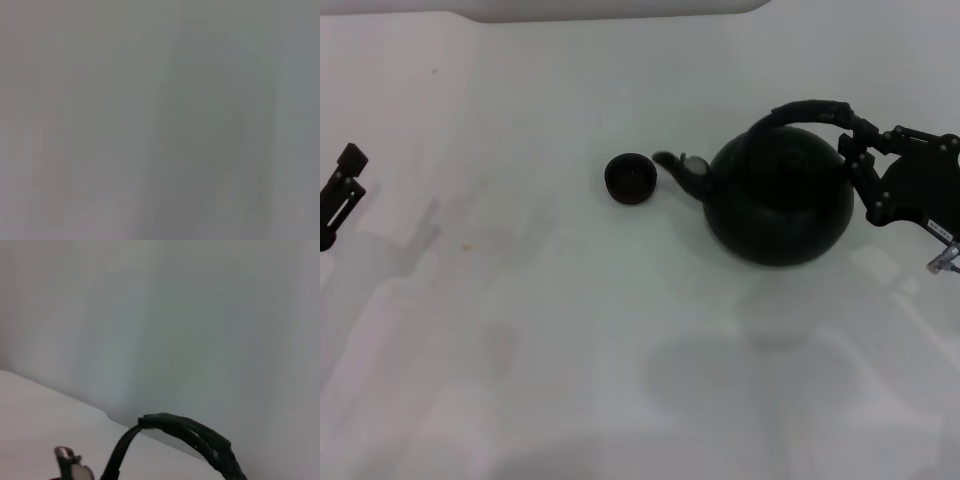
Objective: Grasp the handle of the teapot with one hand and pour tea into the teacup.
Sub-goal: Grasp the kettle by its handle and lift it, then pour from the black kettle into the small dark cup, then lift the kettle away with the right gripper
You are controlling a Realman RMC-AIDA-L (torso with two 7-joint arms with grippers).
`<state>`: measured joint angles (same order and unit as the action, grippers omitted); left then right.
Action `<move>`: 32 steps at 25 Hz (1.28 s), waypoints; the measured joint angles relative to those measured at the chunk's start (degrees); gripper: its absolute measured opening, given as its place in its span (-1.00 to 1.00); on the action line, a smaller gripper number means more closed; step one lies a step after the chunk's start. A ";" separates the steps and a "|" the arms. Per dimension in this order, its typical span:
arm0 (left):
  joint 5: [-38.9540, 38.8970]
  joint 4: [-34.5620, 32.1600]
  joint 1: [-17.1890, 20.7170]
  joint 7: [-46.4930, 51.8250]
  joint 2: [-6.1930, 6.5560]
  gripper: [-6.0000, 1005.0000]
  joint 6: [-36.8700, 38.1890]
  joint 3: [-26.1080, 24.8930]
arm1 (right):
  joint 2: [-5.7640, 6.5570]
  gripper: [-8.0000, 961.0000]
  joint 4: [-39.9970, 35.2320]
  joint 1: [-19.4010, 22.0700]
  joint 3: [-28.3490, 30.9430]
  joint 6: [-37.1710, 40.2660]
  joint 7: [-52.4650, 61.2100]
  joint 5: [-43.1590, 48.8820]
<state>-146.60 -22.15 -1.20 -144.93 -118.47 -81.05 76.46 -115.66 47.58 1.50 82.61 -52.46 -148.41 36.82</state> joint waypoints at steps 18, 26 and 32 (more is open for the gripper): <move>0.08 0.03 0.33 0.00 -0.07 0.54 -0.70 0.38 | 0.21 -0.69 5.26 1.58 -0.19 0.59 0.88 -2.05; 0.10 0.24 0.33 -0.01 -0.09 0.54 -0.78 0.45 | 0.12 -0.71 10.99 2.47 -1.31 3.86 0.80 -2.04; 0.10 1.85 -0.08 -0.39 -0.05 0.54 -0.80 0.27 | -0.03 -0.72 14.88 2.67 -3.49 7.38 0.09 -1.84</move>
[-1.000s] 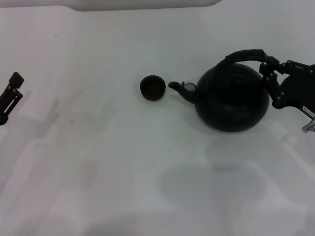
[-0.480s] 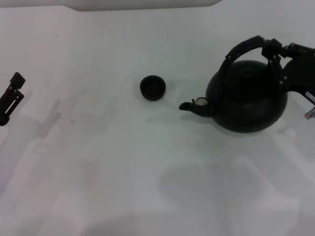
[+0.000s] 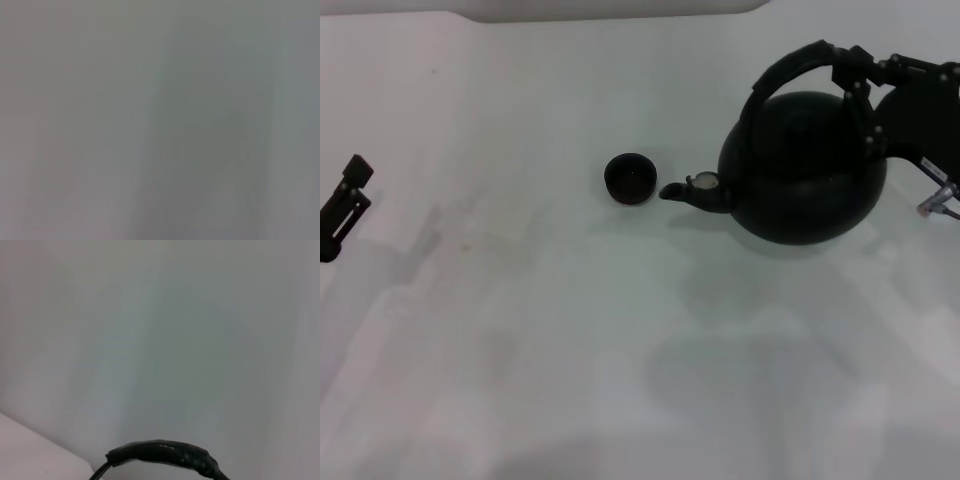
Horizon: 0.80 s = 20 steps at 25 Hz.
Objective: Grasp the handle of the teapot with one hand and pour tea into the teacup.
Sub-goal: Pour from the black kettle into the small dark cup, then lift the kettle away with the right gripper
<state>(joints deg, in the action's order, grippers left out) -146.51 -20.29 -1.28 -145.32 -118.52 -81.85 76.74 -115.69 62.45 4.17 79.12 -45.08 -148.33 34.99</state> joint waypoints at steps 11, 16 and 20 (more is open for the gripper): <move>-0.01 0.62 0.38 -0.05 0.05 0.54 0.04 0.08 | -0.24 -0.73 2.62 -2.33 -2.78 4.93 -4.94 -2.06; -0.01 1.48 0.29 -0.06 0.05 0.54 0.14 0.17 | -0.32 -0.73 3.84 -4.26 -5.25 10.88 -9.37 -4.54; -0.01 1.88 0.17 -0.05 -0.02 0.54 0.06 0.17 | -0.36 -0.73 5.20 -5.62 -6.79 15.35 -11.15 -5.21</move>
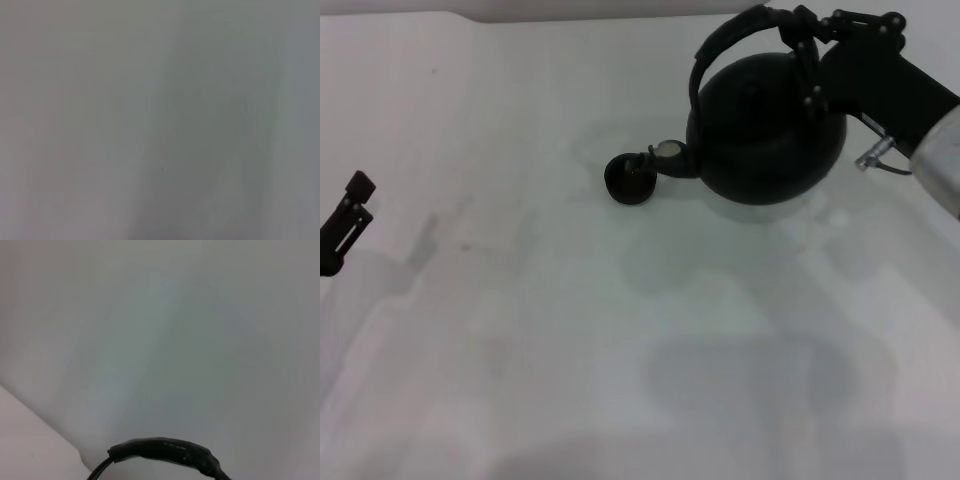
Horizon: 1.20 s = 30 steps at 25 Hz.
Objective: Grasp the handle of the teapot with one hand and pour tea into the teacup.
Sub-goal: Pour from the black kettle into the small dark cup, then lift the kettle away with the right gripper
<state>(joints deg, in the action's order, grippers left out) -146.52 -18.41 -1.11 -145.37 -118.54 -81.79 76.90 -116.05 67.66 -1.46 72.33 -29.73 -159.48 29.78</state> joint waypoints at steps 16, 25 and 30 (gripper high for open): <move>0.00 0.15 0.07 0.01 -0.07 0.54 0.09 0.00 | -0.14 -0.74 4.64 -1.33 -1.45 11.16 -7.40 -0.04; 0.00 0.12 -0.36 0.02 0.05 0.54 0.53 0.00 | -0.14 -0.75 7.08 -2.33 -3.82 16.88 -9.81 0.52; 0.00 0.19 -0.38 0.00 0.07 0.54 0.57 -0.09 | -0.14 -0.75 8.48 -2.61 -5.15 19.86 -11.12 0.91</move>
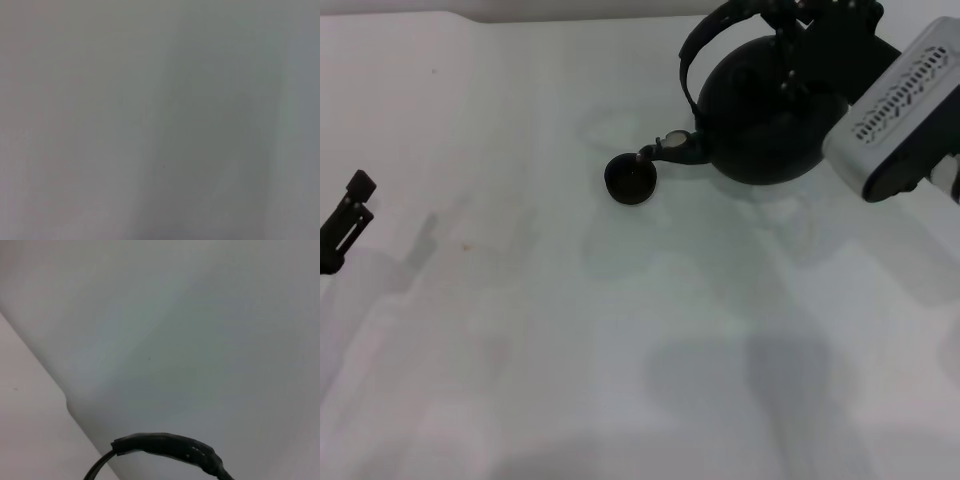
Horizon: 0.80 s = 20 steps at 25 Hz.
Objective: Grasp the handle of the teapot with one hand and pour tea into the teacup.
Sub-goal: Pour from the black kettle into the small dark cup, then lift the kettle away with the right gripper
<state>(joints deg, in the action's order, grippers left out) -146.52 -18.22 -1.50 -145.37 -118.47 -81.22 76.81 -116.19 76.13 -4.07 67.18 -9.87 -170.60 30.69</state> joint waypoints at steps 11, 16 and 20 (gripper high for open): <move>0.00 0.03 0.00 -0.01 0.00 0.54 0.08 -0.25 | 0.05 -0.75 3.27 0.11 -2.24 6.13 -0.41 3.04; 0.00 0.03 0.00 0.00 0.00 0.54 0.18 -0.26 | 0.09 -0.75 3.87 0.25 -2.63 7.10 -0.37 3.49; 0.00 0.03 0.00 -0.01 0.00 0.54 0.20 -0.26 | 0.16 -0.75 4.41 0.28 -2.89 8.52 -0.36 3.96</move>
<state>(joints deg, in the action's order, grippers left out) -146.52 -18.19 -1.50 -145.37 -118.47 -81.03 76.55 -116.04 80.55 -3.80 64.29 -1.35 -170.96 34.65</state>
